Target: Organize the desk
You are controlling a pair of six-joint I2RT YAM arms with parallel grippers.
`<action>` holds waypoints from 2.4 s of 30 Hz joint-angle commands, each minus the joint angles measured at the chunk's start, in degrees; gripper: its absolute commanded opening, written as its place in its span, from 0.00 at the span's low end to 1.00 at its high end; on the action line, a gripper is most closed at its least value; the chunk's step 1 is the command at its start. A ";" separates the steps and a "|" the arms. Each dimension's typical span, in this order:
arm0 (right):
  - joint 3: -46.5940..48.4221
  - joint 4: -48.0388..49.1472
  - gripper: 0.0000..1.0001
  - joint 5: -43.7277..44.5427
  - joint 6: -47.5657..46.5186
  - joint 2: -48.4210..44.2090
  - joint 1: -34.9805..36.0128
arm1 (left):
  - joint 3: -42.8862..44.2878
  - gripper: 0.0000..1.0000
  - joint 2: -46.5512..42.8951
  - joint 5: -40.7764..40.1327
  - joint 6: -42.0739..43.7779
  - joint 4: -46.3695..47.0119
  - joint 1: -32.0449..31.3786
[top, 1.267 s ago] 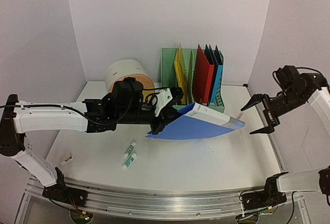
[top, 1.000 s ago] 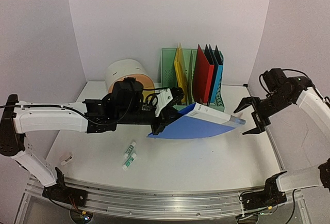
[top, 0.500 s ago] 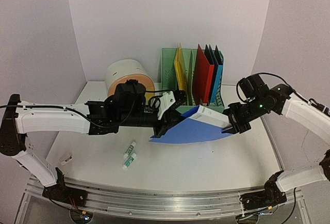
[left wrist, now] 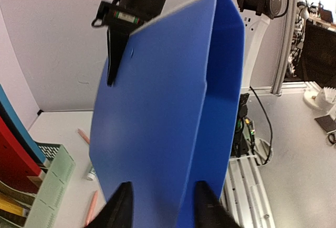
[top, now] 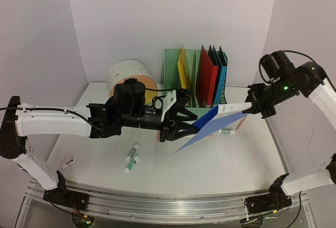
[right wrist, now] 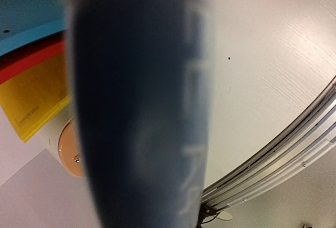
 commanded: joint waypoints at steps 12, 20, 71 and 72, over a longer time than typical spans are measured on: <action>47.36 21.88 0.00 23.33 -56.24 17.81 -0.14 | -2.07 0.82 -17.09 -3.59 -3.35 -20.60 8.63; 50.43 65.57 0.00 31.00 -99.43 28.82 14.64 | -5.26 0.82 -24.19 -8.24 -3.27 -21.95 25.40; 32.98 106.54 0.00 52.98 -114.87 54.92 18.45 | -25.14 0.82 -33.98 -10.18 -3.88 -14.69 39.34; 32.53 106.54 0.00 51.97 -113.53 55.24 17.69 | -25.28 0.82 -34.08 -10.20 -3.85 -14.66 39.35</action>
